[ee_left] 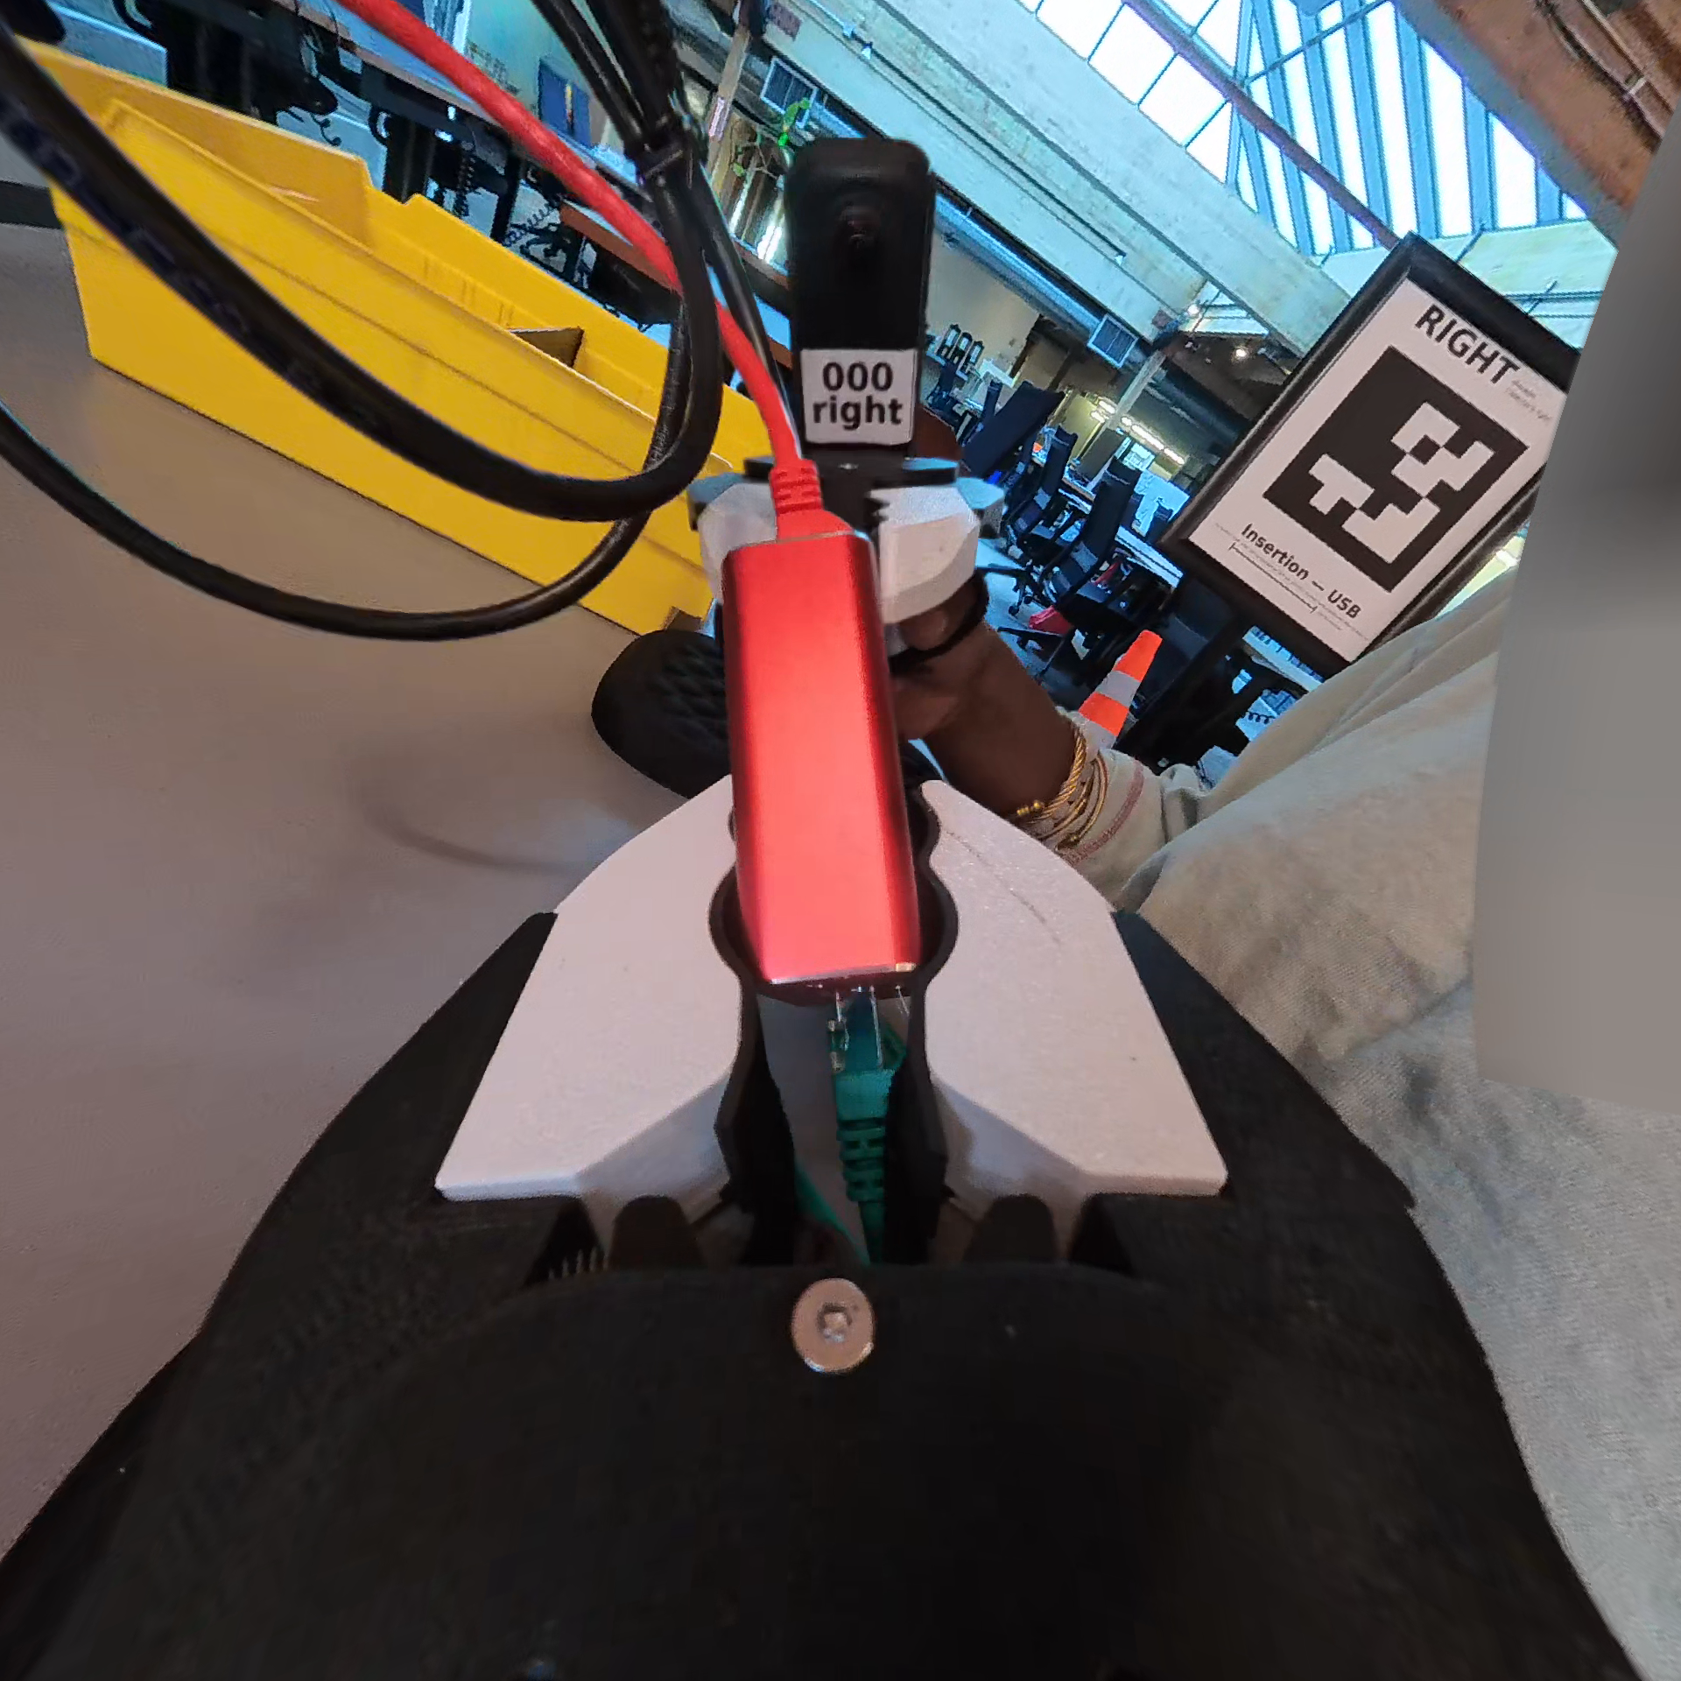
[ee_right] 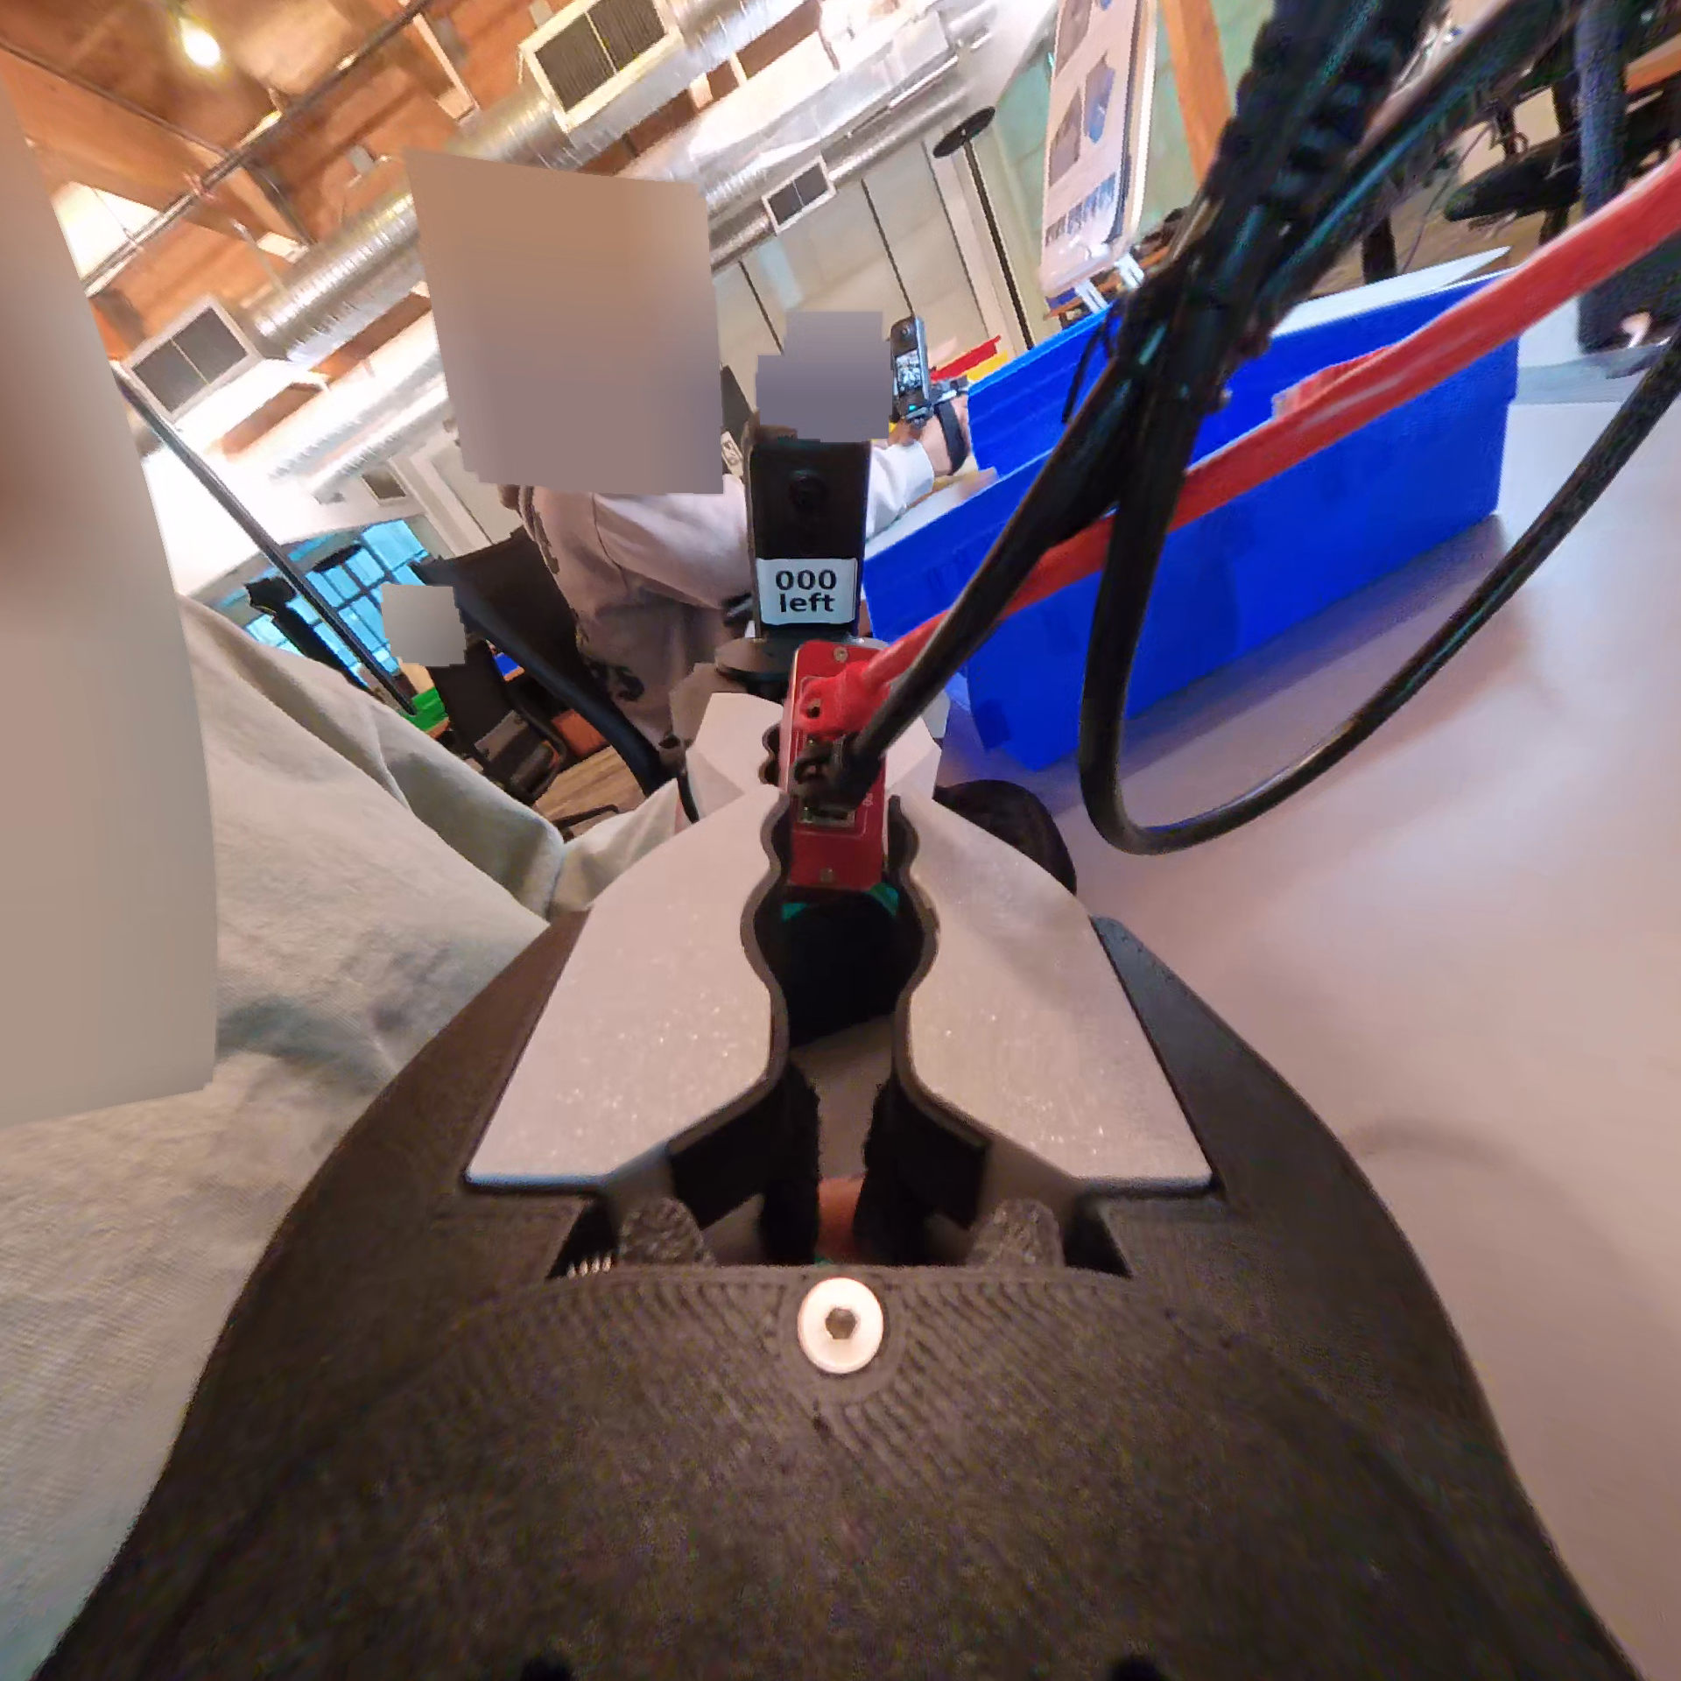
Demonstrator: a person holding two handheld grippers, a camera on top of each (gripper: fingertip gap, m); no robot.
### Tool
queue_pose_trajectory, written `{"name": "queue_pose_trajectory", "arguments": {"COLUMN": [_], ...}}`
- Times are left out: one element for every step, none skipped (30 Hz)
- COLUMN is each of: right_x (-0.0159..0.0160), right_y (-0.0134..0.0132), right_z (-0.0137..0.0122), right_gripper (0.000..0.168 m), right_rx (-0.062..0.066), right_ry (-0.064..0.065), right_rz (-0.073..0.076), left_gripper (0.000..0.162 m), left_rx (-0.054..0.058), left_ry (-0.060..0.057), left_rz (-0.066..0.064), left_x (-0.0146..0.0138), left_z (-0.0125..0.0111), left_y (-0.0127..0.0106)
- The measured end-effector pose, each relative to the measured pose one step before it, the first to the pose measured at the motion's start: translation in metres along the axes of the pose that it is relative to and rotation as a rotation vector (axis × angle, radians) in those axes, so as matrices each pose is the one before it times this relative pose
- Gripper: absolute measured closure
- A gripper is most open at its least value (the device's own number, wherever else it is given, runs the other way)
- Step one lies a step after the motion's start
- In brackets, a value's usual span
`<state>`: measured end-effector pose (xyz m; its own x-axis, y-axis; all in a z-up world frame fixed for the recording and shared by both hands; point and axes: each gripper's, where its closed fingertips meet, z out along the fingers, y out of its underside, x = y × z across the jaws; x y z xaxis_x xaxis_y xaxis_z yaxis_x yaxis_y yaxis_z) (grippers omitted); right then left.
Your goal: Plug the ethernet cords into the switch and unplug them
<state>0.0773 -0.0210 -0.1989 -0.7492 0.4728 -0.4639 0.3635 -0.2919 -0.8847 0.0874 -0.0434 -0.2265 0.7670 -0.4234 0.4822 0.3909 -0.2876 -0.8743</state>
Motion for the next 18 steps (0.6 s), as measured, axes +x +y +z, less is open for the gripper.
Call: {"name": "queue_pose_trajectory", "arguments": {"right_x": [-0.00099,-0.00108,0.00034,0.00075,0.00031,0.00038,0.00028,0.00052,0.00117,0.00044,-0.00107,-0.00163,-0.00102,-0.00029,0.00049,0.00022,-0.00059,-0.00053], "right_y": [-0.00046,-0.00069,-0.00006,0.00104,0.00137,0.00064,0.00065,0.00114,0.00153,0.0008,-0.00036,-0.00092,-0.0004,0.0006,0.00103,0.00051,0.00015,0.00011], "right_z": [0.00222,0.00198,0.00153,0.00106,0.00062,-0.00015,-0.00018,-0.00016,-0.00028,-0.00039,-0.00046,-0.00054,-0.00063,-0.00039,-0.00021,-0.00001,0.0002,-0.00003], "right_gripper": [0.148,0.147,0.148,0.151,0.152,0.152,0.152,0.151,0.151,0.15,0.15,0.15,0.15,0.15,0.15,0.15,0.151,0.151], "right_rx": [0.0082,0.0086,0.0037,-0.0044,-0.0081,-0.0046,-0.0064,-0.0102,-0.016,-0.0116,-0.0012,0.0055,0.0051,0.001,0.0002,0.0031,0.0038,0.0028], "right_ry": [-0.0109,-0.012,-0.0021,0.0025,0.0028,0.0055,0.0102,0.0207,0.031,0.0236,0.0072,-0.0062,-0.0111,-0.0097,-0.0049,-0.0078,-0.0132,-0.0119], "right_rz": [0.0073,0.0082,0.0038,-0.0091,-0.0144,-0.0115,-0.0241,-0.0419,-0.0469,-0.0376,-0.0182,0.0025,0.0154,0.0132,0.0101,0.0135,0.0154,0.0106], "left_gripper": [0.132,0.132,0.132,0.132,0.132,0.132,0.133,0.133,0.133,0.133,0.133,0.133,0.133,0.133,0.133,0.133,0.133,0.133], "left_rx": [-0.0059,-0.0078,-0.0038,-0.0038,-0.0052,-0.0012,-0.0036,-0.0051,-0.0043,-0.0032,-0.0026,-0.0014,-0.0034,-0.0038,-0.0018,-0.0006,-0.0008,-0.0014], "left_ry": [-0.0029,-0.0031,0.0001,0.0009,-0.0058,-0.0017,-0.0043,-0.0077,-0.0064,0.001,0.0073,0.0062,0.003,-0.0006,-0.0019,0.0029,0.0047,0.0027], "left_rz": [0.0009,0.0018,0.0043,0.0055,0.0032,0.0003,0.0019,0.0009,-0.0015,0.0004,0.0043,0.0055,0.0032,-0.0011,-0.0028,-0.0018,-0.0017,-0.0014], "left_x": [-0.00038,-0.0004,0.00039,0.00056,-0.00043,-0.0001,-0.00048,-0.00102,-0.0011,-0.00001,0.00121,0.00128,0.00064,-0.00031,-0.00065,0.00012,0.00032,0.00016], "left_z": [0.00042,0.00047,0.00041,0.00017,-0.00001,0.00009,0.00018,0.00012,0.00029,0.00053,0.00039,0.0004,0.00044,0.00025,0.00017,-0.00001,-0.00002,0.00012], "left_y": [0.00108,0.00147,0.00081,0.00057,0.00093,0.00044,0.00077,0.00098,0.00109,0.00072,0.00023,-0.00021,0.00038,0.00072,0.00057,0.00032,0.00011,0.00022]}}
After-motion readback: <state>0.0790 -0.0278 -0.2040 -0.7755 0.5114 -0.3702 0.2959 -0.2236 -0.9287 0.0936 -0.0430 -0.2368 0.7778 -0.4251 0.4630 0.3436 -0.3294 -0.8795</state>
